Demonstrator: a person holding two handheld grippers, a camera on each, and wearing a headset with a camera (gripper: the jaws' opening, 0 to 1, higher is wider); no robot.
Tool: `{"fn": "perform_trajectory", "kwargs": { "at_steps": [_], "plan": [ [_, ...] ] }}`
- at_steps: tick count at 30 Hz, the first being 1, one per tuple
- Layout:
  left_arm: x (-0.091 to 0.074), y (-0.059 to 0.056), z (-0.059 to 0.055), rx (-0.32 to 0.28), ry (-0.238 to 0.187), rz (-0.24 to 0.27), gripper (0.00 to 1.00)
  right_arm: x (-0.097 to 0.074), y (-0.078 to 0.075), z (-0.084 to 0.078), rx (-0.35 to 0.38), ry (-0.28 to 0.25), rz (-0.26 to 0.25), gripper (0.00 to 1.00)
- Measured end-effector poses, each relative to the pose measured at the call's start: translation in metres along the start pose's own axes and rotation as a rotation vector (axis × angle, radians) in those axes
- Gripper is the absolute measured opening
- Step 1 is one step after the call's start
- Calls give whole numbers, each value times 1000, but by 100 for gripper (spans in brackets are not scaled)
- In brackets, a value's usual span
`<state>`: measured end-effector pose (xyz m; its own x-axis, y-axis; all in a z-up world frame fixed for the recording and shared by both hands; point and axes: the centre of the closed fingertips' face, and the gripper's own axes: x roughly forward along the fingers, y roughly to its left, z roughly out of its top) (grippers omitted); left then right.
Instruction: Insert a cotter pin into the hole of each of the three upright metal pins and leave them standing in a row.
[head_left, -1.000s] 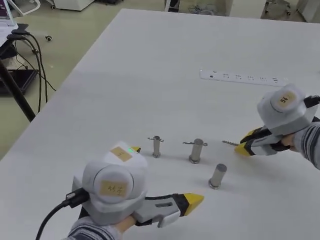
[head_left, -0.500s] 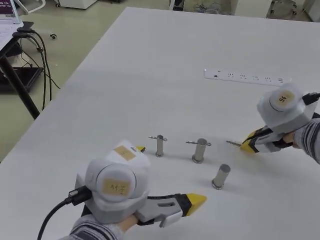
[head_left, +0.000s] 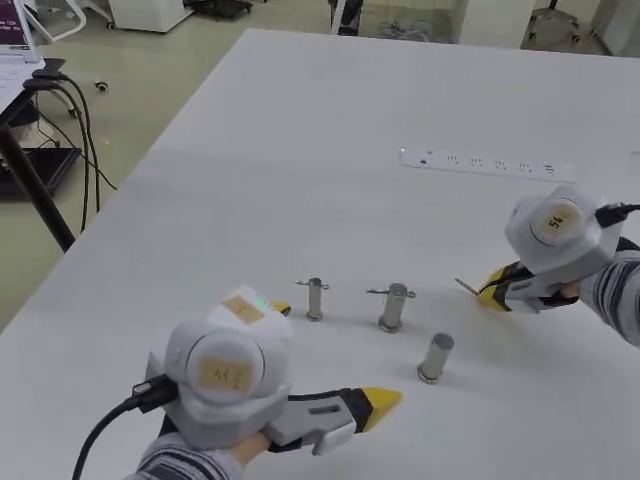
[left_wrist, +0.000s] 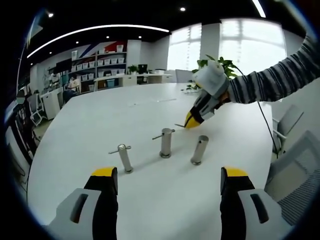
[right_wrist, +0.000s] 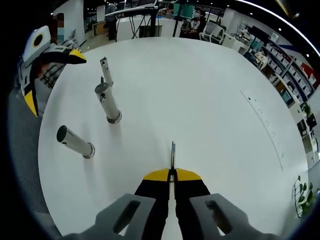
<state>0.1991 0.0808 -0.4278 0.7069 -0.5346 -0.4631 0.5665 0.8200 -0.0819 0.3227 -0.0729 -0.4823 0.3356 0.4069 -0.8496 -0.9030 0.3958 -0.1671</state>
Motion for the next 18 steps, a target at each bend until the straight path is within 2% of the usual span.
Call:
{"fn": "perform_trajectory", "kwargs": {
  "at_steps": [5,9,18],
  "plan": [
    [1,-5,3,18,3,-15,81,-16,2,4,-24,-20,-20,0],
    [1,-10,8,36,4,-33,78,-31,7,14,-44,-64,-32,0],
    [1,-22,21,83,-1,-91,69,-56,31,31,-172,-129,-41,0]
  ]
}}
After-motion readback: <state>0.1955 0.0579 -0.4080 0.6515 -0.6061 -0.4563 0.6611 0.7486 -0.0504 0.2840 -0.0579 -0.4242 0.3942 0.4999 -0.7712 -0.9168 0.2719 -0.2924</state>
